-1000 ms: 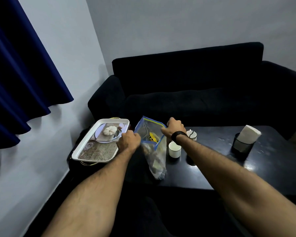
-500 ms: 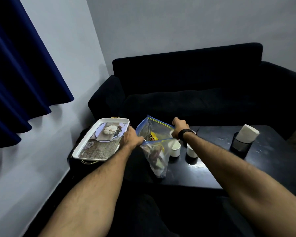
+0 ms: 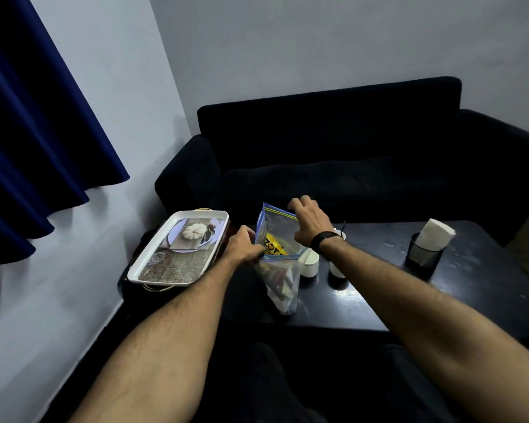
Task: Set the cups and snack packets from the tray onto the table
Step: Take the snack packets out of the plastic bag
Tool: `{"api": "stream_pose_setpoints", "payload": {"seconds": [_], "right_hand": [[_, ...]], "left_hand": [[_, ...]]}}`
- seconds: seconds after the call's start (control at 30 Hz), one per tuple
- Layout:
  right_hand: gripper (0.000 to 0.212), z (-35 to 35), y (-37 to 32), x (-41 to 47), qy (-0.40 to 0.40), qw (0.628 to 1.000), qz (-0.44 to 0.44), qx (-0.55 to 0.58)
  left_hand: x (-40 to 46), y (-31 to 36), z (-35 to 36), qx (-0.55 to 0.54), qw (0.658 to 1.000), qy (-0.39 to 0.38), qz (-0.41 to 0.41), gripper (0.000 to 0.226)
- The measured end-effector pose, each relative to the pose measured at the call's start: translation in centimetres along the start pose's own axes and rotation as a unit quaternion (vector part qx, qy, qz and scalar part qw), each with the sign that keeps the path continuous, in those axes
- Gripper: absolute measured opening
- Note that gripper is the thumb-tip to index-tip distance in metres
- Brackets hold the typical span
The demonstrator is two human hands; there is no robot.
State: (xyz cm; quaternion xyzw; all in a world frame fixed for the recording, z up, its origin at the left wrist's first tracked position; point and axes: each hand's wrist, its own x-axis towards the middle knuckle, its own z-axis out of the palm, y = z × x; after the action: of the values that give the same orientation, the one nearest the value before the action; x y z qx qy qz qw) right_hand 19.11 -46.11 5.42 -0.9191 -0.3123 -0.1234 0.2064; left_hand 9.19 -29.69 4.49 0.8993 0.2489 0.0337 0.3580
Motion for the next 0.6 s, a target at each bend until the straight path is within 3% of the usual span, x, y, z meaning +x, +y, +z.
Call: {"api": "stream_pose_setpoints", "payload": {"seconds": [0.07,0.13,0.23,0.3,0.47,0.6], "right_hand": [[0.041,0.0,-1.1,0.2,-0.020,0.999,-0.044,0.008],[0.029,0.1,-2.1,0.3,-0.111,0.993,-0.038,0.017],[0.038,1.0,-2.5,0.3,-0.268,0.961,-0.003,-0.066],[0.047,1.6,-2.1,0.0,-0.329,0.939,0.026,-0.100],[0.023,2.4,-1.3,0.4,-0.357,0.926,0.069,-0.099],[0.045,3.6,-1.4,1.6,-0.346,0.933,0.079,-0.057]], "left_hand": [[-0.1,0.5,0.3,-0.018,1.000,-0.012,0.004,0.045],[-0.3,0.9,0.7,-0.036,0.999,-0.024,0.011,0.046],[-0.3,0.9,1.3,-0.070,0.996,-0.040,0.024,0.046],[-0.2,0.5,1.4,-0.080,0.995,-0.049,0.030,0.046],[1.0,-1.6,2.2,-0.114,0.993,0.021,-0.037,0.044],[2.2,-4.8,4.0,-0.096,0.983,0.054,-0.147,0.028]]}}
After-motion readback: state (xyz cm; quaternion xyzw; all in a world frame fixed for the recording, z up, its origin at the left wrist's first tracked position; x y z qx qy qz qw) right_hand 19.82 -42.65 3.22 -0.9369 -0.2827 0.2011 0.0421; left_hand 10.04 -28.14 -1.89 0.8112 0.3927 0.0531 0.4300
